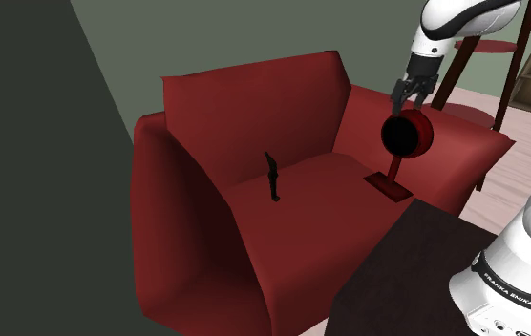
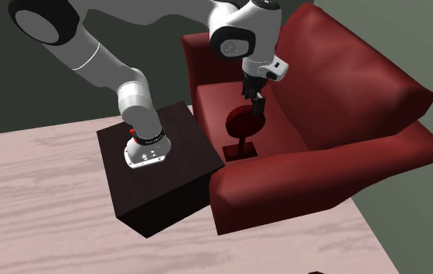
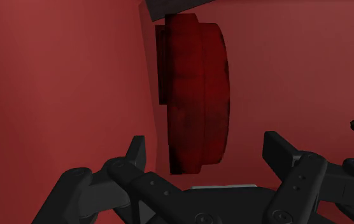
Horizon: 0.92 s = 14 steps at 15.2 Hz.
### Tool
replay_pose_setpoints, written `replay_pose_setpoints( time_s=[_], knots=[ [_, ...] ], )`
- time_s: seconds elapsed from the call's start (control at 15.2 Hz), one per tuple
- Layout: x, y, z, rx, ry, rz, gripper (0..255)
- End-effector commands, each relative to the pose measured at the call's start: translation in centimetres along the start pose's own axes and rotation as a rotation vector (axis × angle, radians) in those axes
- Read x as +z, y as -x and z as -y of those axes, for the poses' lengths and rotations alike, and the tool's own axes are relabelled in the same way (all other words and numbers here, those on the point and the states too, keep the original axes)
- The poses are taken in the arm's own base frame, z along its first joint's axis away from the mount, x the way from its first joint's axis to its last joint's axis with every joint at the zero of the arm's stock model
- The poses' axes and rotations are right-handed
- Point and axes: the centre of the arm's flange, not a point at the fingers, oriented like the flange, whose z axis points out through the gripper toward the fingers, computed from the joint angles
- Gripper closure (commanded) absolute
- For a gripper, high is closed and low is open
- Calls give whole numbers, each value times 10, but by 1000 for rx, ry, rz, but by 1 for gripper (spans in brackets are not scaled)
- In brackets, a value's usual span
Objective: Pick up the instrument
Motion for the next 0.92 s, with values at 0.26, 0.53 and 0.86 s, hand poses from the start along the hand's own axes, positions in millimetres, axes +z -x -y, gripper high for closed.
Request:
replay_pose_setpoints(
  time_s=[0.26, 0.53, 0.86],
  knots=[
    [35, 1, -4, 4, -1, -2, 0],
    [35, 2, -4, 4, -1, -2, 255],
    [34, 2, -4, 4, -1, -2, 255]
  ],
)
